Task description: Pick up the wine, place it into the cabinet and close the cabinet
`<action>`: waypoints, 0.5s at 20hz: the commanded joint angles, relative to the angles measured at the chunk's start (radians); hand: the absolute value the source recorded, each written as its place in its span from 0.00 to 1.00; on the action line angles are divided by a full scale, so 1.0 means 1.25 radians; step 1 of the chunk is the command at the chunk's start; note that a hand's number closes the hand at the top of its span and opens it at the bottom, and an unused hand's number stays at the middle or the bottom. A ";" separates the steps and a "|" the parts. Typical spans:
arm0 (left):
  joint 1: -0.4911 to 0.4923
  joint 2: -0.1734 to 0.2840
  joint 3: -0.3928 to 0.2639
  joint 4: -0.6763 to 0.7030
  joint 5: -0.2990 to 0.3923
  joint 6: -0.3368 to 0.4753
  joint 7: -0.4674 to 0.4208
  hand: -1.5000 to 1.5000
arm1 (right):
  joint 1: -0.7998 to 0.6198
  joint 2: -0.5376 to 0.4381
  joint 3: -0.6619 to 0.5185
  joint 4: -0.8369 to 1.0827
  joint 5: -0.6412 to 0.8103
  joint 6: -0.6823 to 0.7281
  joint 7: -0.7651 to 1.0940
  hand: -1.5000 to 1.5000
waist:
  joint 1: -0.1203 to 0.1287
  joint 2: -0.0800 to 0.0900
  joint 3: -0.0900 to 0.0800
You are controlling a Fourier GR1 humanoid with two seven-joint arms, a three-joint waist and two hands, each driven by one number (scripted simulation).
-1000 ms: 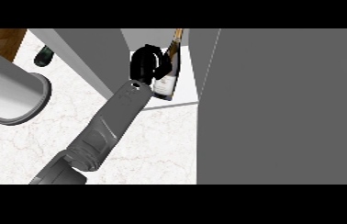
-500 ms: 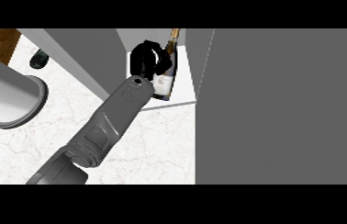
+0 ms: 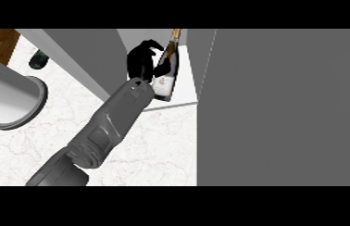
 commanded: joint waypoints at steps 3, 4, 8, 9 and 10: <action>-0.004 0.000 -0.027 0.035 -0.027 0.007 0.041 0.00 | -0.008 0.009 0.008 -0.031 -0.038 -0.012 0.008 0.00 | -0.004 0.009 -0.001; -0.038 0.000 -0.040 0.033 -0.037 -0.001 0.090 0.00 | -0.020 0.009 0.025 -0.031 -0.035 -0.018 0.023 0.00 | -0.001 0.003 0.000; -0.003 0.000 -0.037 0.017 -0.035 -0.009 0.076 0.00 | 0.015 0.001 0.004 -0.056 -0.051 -0.018 0.024 0.00 | 0.006 -0.001 -0.001; -0.002 0.000 -0.031 0.013 -0.028 -0.002 0.081 0.00 | -0.018 -0.002 0.016 -0.058 -0.045 -0.034 0.043 0.00 | 0.002 0.006 -0.002; 0.011 0.000 -0.029 0.010 -0.027 -0.013 0.066 0.00 | 0.029 -0.001 0.017 -0.063 -0.055 -0.011 0.025 0.00 | 0.005 -0.001 -0.001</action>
